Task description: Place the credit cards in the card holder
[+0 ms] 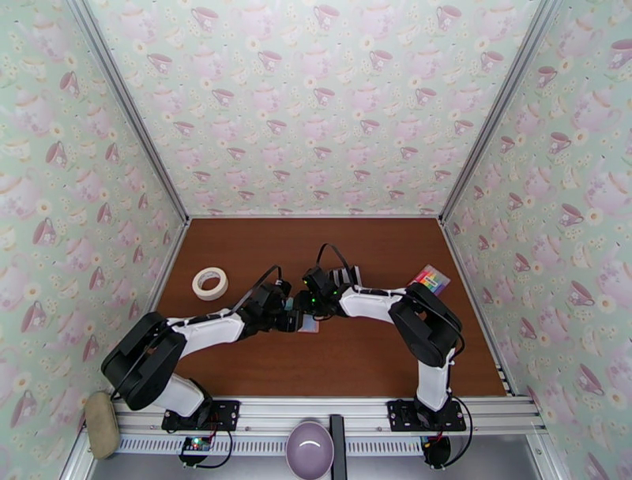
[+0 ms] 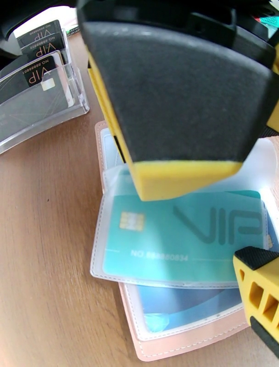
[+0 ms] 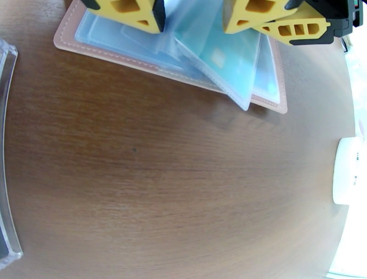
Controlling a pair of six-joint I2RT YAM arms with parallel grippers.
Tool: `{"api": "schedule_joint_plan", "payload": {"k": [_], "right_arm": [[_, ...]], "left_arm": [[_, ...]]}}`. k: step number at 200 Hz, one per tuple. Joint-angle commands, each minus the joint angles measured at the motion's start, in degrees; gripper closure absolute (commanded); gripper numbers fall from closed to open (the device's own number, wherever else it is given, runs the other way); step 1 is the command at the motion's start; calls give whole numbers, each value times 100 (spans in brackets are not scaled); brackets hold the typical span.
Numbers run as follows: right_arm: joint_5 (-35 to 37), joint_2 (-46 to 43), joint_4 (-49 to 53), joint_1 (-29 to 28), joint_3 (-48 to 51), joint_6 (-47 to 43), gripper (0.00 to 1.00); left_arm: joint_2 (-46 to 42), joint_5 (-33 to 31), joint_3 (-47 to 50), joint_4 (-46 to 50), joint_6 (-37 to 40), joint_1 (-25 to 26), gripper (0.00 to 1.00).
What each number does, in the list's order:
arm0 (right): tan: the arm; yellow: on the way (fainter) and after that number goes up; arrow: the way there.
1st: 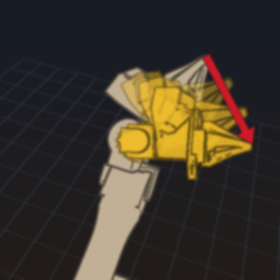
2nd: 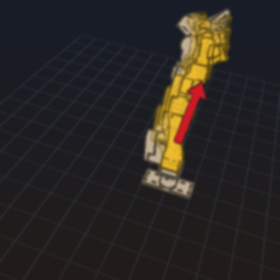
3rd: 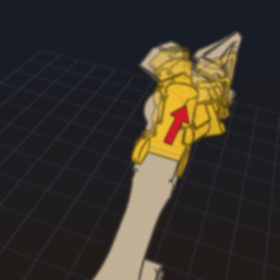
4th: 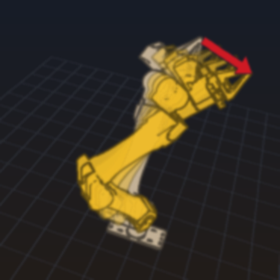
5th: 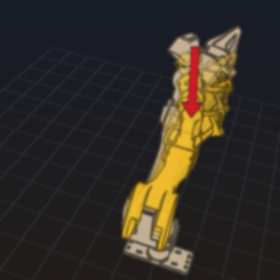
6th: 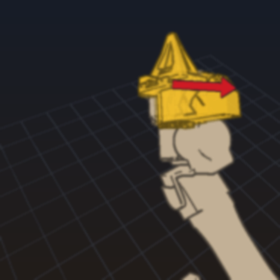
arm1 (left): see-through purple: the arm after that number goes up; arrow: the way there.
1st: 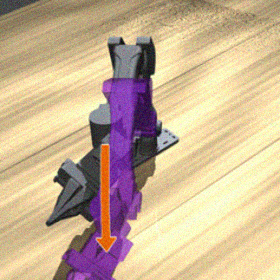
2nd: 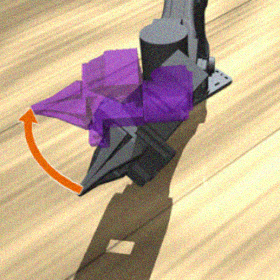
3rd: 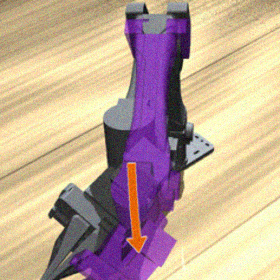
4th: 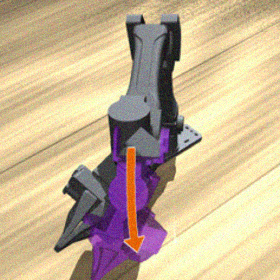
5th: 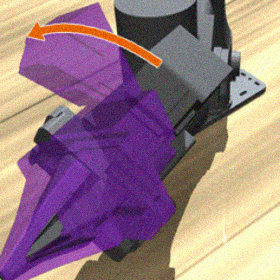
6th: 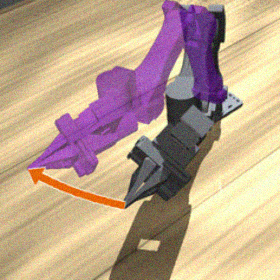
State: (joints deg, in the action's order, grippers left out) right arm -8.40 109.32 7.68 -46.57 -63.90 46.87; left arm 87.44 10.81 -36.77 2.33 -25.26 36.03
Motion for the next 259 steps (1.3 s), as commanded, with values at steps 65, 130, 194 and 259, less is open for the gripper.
{"api": "schedule_joint_plan", "payload": {"k": [65,130,194,259], "right_arm": [[-364,-296,-658,-122,406,400,61],[-547,-480,-1161,39,760,717,61],[-294,-1096,-870,150,978,551,57],[206,-1139,-21,179,859,163,55]], "left_arm": [[569,-324,4,678,-23,-16,35],[707,-367,-71,778,-19,-11,46],[805,-347,-98,795,-32,-25,53],[835,-301,-96,778,-47,-69,59]]}}
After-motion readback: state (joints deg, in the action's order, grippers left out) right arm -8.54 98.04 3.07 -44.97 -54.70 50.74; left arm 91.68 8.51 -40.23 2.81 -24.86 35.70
